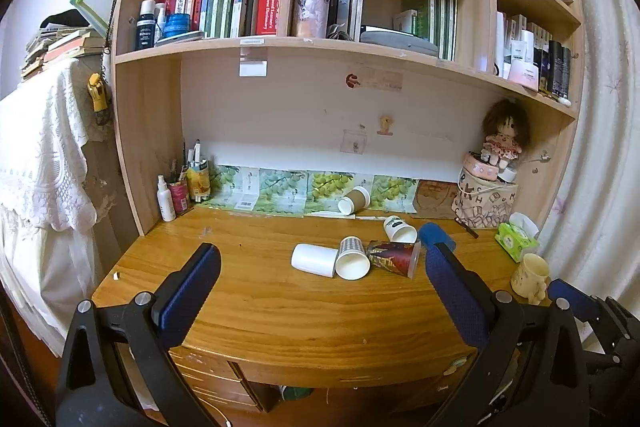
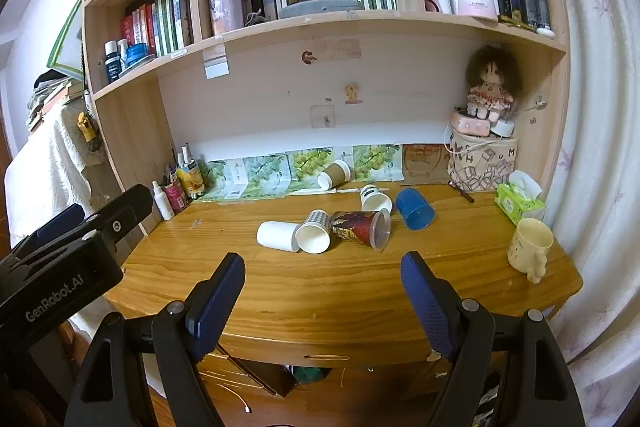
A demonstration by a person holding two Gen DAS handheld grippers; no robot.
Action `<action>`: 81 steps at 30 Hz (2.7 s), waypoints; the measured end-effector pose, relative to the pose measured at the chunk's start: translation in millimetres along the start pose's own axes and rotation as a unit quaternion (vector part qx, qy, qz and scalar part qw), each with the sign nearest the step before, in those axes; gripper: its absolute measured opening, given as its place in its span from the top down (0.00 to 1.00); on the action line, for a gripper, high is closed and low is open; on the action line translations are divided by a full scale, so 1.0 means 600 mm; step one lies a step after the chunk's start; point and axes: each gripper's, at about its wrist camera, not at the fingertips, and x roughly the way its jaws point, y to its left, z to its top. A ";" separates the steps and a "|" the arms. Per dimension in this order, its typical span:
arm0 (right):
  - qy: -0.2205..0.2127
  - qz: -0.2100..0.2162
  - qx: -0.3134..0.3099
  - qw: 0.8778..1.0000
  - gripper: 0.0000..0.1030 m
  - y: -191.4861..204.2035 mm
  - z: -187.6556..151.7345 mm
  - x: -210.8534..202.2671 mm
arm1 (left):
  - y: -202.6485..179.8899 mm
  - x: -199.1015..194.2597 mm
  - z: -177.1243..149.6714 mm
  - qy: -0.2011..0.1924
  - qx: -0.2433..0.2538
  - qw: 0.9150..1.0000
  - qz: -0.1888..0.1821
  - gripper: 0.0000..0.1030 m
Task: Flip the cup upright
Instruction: 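Move the left gripper toward the brown kraft-sleeved cup by the wall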
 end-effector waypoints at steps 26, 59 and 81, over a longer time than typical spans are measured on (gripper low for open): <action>0.056 -0.011 0.072 0.996 0.21 0.025 -0.019 0.047 | 0.069 0.053 -0.005 0.067 -0.022 0.997 -0.026 0.01; 0.098 0.064 0.080 0.990 0.21 -0.088 0.162 0.345 | -0.017 0.373 0.130 0.114 0.022 0.992 0.044 0.01; 0.158 0.078 0.132 0.975 0.21 -0.178 0.247 0.602 | -0.073 0.649 0.173 0.222 0.120 0.967 0.045 0.01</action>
